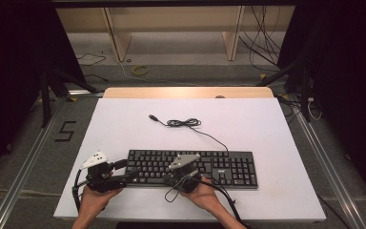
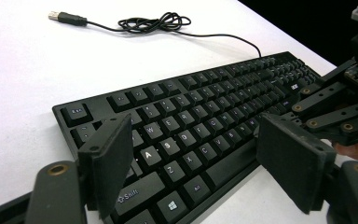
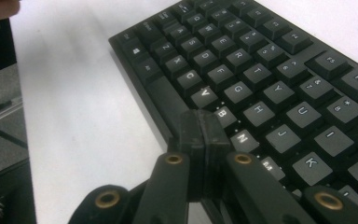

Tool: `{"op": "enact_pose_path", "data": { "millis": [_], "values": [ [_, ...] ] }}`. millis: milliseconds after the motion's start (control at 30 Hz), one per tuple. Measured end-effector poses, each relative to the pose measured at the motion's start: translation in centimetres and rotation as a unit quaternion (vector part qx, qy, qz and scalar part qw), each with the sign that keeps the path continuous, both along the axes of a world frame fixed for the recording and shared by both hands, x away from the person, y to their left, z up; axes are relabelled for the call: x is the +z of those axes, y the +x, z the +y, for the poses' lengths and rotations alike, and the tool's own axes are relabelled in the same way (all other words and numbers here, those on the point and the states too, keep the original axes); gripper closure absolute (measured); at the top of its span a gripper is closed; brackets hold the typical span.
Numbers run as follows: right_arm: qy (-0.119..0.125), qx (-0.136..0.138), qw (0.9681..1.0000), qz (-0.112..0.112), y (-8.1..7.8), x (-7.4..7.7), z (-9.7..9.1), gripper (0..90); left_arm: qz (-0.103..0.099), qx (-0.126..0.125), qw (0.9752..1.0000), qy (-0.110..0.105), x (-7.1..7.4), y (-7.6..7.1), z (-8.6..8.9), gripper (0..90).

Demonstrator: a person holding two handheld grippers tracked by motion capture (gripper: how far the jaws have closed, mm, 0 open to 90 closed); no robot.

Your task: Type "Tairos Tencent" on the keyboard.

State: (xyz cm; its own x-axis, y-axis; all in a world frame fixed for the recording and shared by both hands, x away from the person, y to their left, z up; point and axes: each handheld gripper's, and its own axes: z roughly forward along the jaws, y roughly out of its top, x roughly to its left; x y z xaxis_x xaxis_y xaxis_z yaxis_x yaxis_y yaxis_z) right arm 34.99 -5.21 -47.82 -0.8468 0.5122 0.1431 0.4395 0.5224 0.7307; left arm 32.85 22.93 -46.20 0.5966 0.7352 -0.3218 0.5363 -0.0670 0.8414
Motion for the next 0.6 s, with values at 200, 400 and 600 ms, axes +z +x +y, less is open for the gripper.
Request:
{"op": "enact_pose_path", "data": {
  "millis": [200,400,600],
  "values": [
    [-0.002,-0.003,1.0,-0.002,0.13,-0.13,0.0,90.0,0.001,-0.003,1.0,0.003,-0.04,0.0,-0.14,26.9],
    [-0.01,-0.002,0.9999,0.001,0.13,-0.33,0.15,90.0,0.002,-0.003,1.0,0.004,-0.05,0.02,-0.15,26.9],
    [-0.01,0.0,0.9999,0.008,0.28,-0.53,0.13,90.0,0.003,-0.003,1.0,0.004,-0.07,0.02,-0.17,26.8]
  ]
}}
